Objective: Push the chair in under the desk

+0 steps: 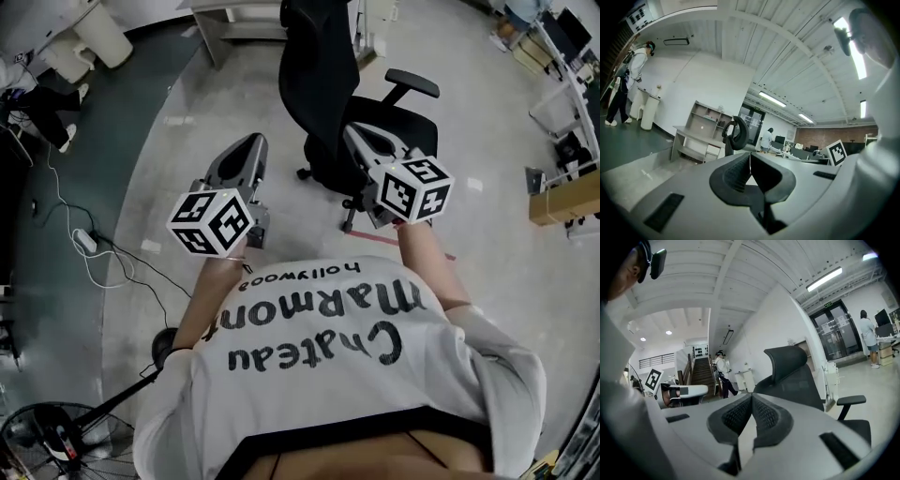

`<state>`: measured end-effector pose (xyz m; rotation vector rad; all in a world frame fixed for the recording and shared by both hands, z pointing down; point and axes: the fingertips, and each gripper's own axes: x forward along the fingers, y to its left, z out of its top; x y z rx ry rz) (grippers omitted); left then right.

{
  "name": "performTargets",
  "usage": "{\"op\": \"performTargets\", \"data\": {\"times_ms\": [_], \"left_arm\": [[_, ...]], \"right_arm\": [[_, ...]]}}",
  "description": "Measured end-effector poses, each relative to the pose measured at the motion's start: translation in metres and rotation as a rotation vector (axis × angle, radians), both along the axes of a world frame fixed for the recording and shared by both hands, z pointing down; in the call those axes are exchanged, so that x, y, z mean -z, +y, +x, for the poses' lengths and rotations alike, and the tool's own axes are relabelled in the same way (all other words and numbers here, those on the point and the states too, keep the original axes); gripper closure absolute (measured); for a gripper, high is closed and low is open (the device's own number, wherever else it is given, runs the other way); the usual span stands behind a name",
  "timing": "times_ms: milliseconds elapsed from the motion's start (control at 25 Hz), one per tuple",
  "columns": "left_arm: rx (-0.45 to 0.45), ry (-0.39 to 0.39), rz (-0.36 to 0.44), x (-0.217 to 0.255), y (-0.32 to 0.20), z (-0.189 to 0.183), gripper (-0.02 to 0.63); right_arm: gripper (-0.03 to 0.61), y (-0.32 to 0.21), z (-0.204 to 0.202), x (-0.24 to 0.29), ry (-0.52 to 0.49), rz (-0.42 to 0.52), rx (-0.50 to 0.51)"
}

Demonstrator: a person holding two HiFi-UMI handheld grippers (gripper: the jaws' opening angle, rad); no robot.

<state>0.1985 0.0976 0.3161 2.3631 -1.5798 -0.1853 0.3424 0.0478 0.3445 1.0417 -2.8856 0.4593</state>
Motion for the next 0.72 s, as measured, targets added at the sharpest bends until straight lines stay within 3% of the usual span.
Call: {"op": "performTargets", "data": {"times_ms": [240, 400, 600, 720], "left_arm": [[-0.023, -0.026, -0.007, -0.003, -0.033, -0.069, 0.595], [0.009, -0.004, -0.015, -0.005, -0.049, -0.122, 0.595], [0.015, 0.040, -0.029, -0.016, -0.060, -0.135, 0.595], [0.024, 0.042, -0.033, -0.022, -0.059, -0.145, 0.595]], "right_arm": [[0.569, -0.052, -0.046, 0.043, 0.058, 0.129, -0.083], [0.566, -0.097, -0.075, 0.085, 0.086, 0.216, -0.133], [0.388, -0.154, -0.076, 0.108, 0.194, 0.244, -0.205], [0.356, -0.186, -0.081, 0.103, 0.294, 0.240, -0.249]]}}
